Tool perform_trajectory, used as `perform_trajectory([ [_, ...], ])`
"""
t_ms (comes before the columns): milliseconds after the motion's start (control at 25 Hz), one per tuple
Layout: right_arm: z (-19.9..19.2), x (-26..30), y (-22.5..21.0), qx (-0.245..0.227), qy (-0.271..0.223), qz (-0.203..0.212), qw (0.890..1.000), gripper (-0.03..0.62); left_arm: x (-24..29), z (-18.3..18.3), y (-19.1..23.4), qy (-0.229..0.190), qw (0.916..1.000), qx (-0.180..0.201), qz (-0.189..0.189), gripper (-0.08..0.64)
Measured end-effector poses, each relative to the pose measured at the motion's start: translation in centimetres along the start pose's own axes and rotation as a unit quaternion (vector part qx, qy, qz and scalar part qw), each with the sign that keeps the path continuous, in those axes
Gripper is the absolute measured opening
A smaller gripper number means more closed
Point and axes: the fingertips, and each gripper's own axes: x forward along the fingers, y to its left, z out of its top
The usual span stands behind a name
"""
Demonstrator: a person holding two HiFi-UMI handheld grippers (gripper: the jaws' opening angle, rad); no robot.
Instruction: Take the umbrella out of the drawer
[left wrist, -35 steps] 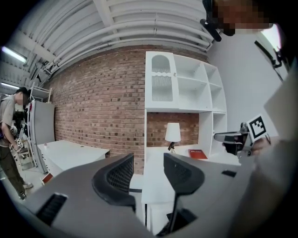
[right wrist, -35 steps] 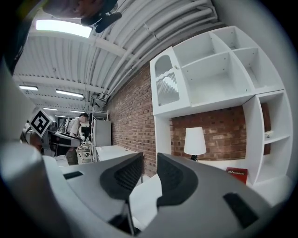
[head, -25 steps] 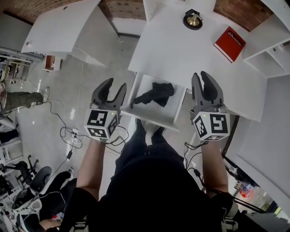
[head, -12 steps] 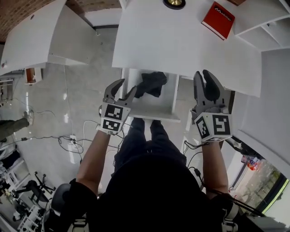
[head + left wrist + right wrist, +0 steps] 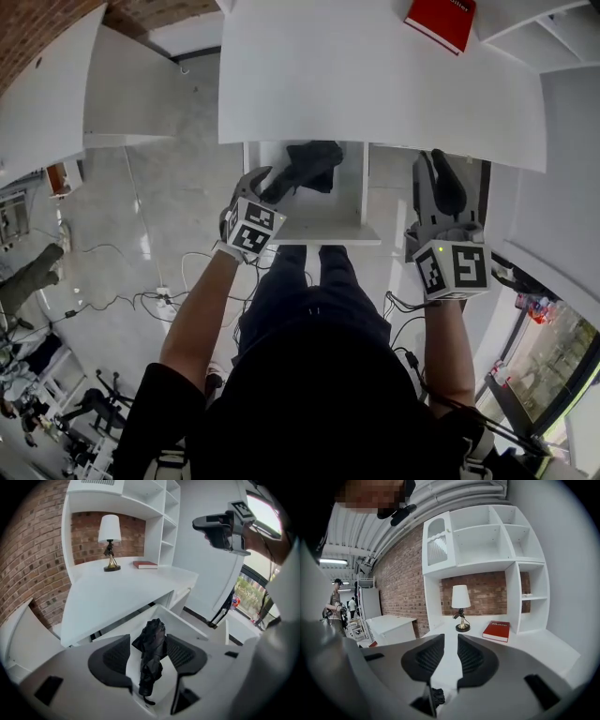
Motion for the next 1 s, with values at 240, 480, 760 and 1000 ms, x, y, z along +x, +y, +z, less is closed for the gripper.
perform_trajectory([
  [240, -1.6, -0.4, -1.4, 0.022, 0.008, -0.017, 1.000, 0.084, 4.7, -2.8, 0.0, 0.040, 0.9979, -0.041, -0.030, 0.254],
  [480, -3.4, -0.6, -2.7, 0.034, 0.026, -0.043, 0.998, 0.083, 9.3, -5.3, -0.4, 0.101, 0.9939, 0.009, -0.045, 0.258],
  [760, -5.4, -2.9, -4.8, 0.043, 0.047, -0.074, 0.995, 0.081, 14.1, -9.2, -1.1, 0.187, 0.9799, 0.039, -0.058, 0.277],
  [1000, -6.8, -4.3, -6.7, 0.049, 0.064, -0.099, 0.992, 0.078, 16.2, -11.1, -1.1, 0.225, 0.9696, 0.067, -0.070, 0.286],
])
